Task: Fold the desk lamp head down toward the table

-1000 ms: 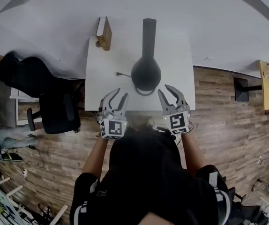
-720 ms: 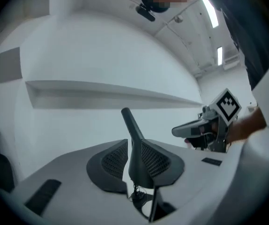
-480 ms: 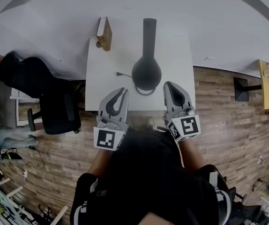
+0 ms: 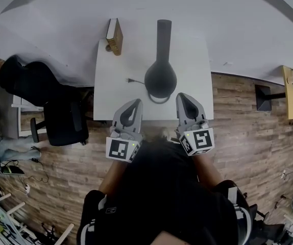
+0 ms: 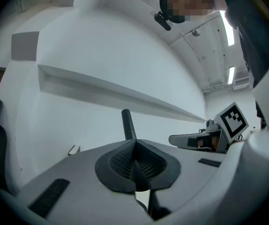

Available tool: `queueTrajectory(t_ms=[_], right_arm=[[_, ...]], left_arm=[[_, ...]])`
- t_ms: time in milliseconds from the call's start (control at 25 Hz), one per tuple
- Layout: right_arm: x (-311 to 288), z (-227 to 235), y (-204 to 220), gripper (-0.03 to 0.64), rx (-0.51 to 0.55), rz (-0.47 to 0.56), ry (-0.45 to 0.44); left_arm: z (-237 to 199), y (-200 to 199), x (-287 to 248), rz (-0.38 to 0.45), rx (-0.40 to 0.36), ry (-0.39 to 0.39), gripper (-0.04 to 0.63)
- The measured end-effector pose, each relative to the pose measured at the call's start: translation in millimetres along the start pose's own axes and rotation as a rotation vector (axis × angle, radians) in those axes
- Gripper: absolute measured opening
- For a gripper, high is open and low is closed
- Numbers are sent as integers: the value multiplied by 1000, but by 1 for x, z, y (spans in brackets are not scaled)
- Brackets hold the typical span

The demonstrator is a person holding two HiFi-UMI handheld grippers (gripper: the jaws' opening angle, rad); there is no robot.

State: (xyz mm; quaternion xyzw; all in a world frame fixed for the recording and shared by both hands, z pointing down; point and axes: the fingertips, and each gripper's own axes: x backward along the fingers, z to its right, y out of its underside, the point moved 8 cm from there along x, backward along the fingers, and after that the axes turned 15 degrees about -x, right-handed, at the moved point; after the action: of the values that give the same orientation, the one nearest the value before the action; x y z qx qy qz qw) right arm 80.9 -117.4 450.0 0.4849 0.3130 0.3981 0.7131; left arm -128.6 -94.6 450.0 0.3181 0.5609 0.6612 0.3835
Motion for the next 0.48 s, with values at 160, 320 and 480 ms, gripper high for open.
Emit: queueTrajectory(t_ms=[160,320,480], right_arm=[[0,-1,1,12,4,-10,-7],[2,-2,3,12,4,-12,-8],[3,-3,4,12,6,-16,-6]], left_arm=[[2,0,0,3,-9,0,25],[5,1,2,-3,0,2,25],[6,1,3,1,-9,8,25]])
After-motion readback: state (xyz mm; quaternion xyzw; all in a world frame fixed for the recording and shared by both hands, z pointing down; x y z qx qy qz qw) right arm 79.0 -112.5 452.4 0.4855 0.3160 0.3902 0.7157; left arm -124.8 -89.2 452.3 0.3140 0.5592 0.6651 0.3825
